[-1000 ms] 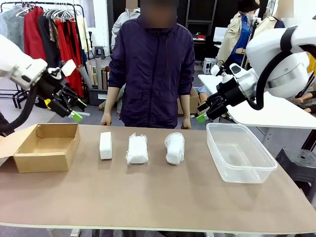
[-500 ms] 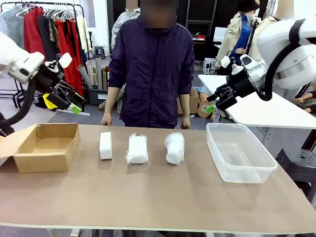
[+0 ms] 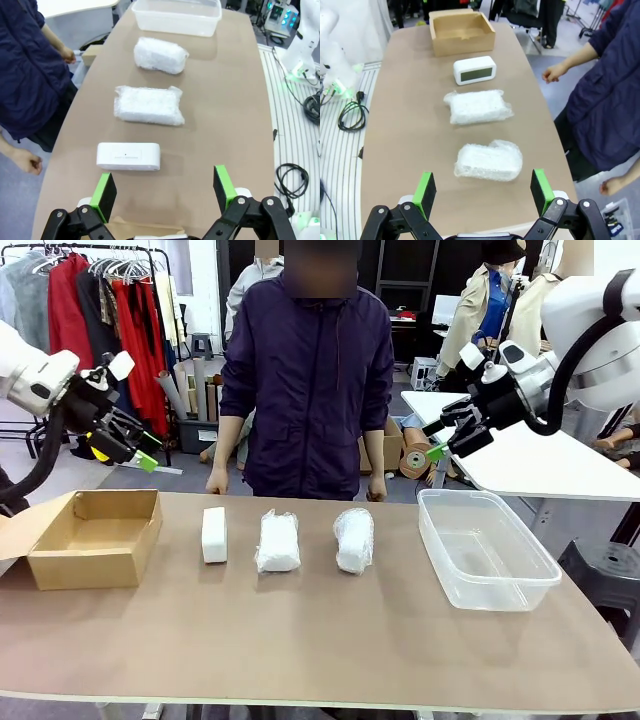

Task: Separate and place wrapped and unwrapped clocks.
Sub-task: Pick up the Digital clock indicated by the person.

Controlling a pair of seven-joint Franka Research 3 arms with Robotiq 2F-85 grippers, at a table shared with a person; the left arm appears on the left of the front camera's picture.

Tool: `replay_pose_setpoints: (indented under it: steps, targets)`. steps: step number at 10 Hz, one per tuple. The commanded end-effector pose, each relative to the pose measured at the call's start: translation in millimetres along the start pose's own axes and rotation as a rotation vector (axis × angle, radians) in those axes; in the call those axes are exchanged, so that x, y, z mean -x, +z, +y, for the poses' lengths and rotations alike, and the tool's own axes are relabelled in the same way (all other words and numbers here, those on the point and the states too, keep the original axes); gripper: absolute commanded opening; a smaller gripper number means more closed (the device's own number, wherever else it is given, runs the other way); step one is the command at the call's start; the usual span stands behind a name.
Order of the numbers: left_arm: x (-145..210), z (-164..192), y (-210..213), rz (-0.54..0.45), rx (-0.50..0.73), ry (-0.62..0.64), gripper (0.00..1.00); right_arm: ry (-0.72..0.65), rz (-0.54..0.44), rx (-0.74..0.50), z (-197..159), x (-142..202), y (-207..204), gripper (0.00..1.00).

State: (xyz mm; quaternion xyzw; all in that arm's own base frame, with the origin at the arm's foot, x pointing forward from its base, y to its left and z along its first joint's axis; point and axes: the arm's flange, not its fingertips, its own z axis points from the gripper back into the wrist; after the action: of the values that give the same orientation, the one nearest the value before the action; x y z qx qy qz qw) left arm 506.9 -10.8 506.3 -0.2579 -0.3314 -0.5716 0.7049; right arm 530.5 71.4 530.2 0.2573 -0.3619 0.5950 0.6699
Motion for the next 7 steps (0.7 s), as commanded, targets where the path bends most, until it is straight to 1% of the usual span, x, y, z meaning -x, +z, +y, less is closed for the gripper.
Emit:
replay_pose_setpoints:
  steps: [1,4,7]
  targets:
    - [2.2,10.9,2.7,-0.024,0.003,-0.049,1.0,0.02,-0.049,-0.026,-8.3,1.7,5.6,1.0]
    - [3.4,17.2,7.5,-0.027,-0.022,-0.061,1.0,-0.006,-0.038,-0.032,-11.7,11.0,7.8,1.0]
    - [0.4,20.9,9.7,-0.03,-0.021,-0.059,1.0,-0.036,-0.041,-0.025,-16.1,21.5,12.8,1.0]
